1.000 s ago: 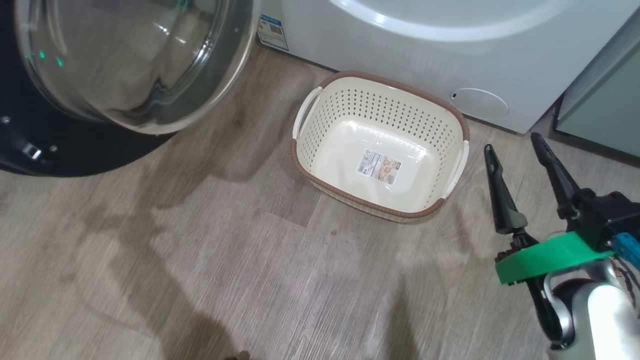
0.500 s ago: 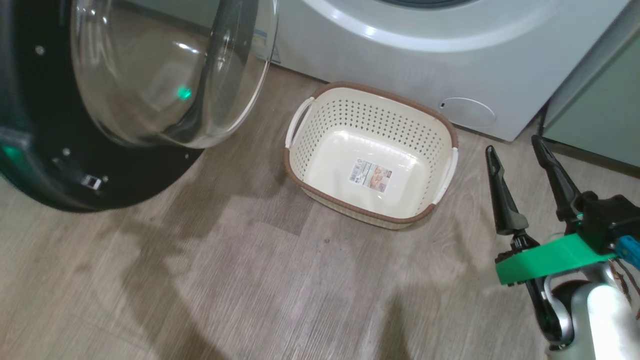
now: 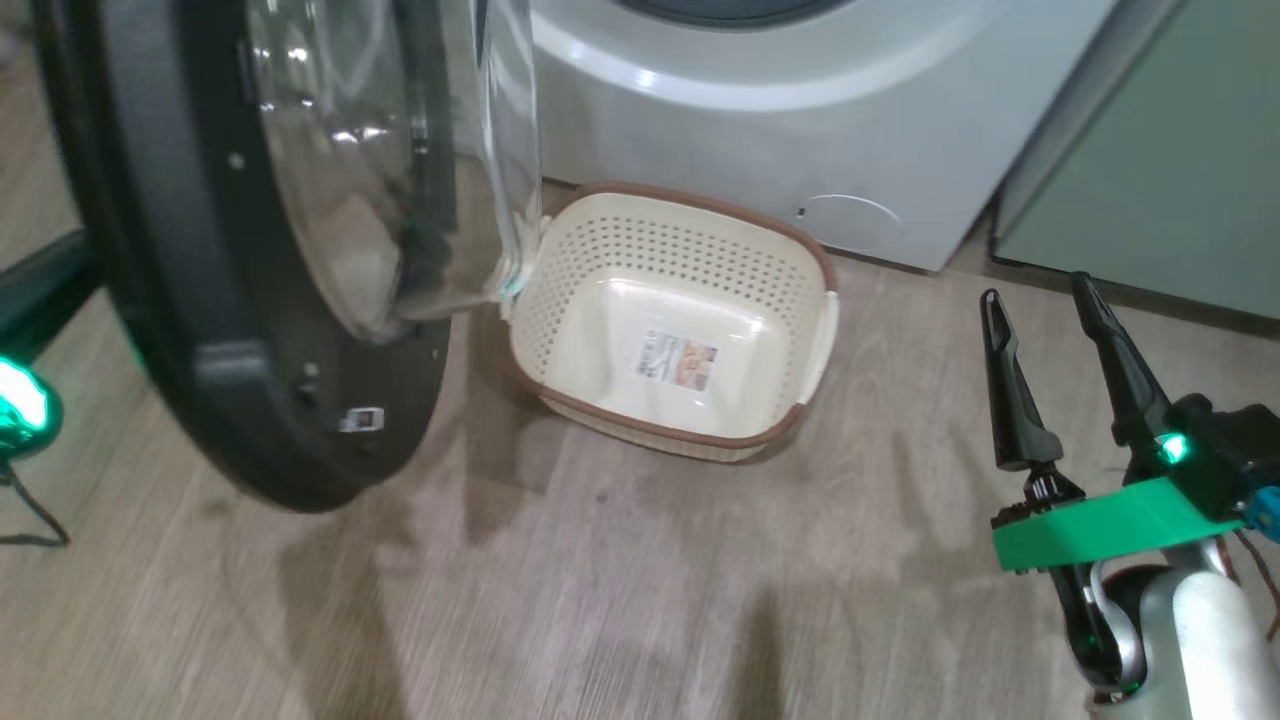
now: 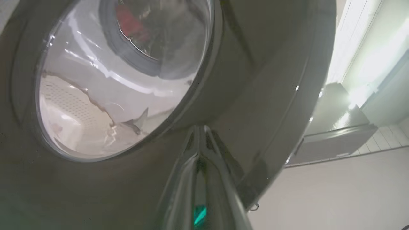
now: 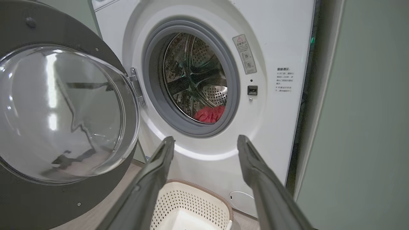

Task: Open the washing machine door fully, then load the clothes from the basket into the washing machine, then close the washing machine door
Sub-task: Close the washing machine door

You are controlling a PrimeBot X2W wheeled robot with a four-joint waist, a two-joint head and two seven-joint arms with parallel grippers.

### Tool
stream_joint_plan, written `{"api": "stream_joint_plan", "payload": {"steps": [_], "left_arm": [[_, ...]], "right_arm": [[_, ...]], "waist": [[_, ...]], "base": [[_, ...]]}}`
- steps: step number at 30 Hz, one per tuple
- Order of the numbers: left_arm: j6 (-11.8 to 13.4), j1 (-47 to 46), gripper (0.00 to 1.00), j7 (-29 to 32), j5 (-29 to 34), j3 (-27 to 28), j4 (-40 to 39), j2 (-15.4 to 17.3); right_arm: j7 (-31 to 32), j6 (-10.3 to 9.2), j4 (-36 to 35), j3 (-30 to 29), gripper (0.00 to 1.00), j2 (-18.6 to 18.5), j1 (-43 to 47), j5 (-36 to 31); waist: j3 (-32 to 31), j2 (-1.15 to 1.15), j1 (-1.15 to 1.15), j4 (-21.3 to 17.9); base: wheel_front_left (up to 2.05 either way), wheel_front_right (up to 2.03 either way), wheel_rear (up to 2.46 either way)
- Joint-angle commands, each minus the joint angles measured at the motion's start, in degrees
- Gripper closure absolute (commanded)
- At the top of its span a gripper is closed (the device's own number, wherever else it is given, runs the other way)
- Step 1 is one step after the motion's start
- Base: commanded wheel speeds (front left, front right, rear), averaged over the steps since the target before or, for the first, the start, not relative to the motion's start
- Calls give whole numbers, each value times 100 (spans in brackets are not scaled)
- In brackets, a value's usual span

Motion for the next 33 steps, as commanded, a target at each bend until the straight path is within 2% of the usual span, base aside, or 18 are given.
{"api": "stream_joint_plan", "payload": {"steps": [1, 7, 18, 26, 33], "left_arm": [[28, -72, 100, 77, -39, 182, -325, 231], [156, 183, 100, 278, -173, 42, -979, 80], [388, 268, 100, 351, -111, -253, -1658, -86], [575, -80, 100, 231, 41, -248, -1583, 7], [661, -482, 100, 142, 132, -295, -1381, 30]], "right_arm": [[-74, 0, -152, 143, 0, -12, -110, 52], [-226, 0, -42, 128, 0, -12, -82, 168], [-438, 0, 127, 204, 0, -12, -88, 400], [-586, 0, 234, 236, 0, -12, -132, 561], [-655, 0, 284, 273, 0, -12, -202, 656]], "waist": [[-30, 0, 0, -186], [-72, 0, 0, -675], [13, 0, 0, -1632], [295, 0, 0, -2402], [566, 0, 0, -2794]], "base": [[0, 0, 0], [0, 0, 0], [0, 0, 0], [0, 0, 0], [0, 0, 0]]}}
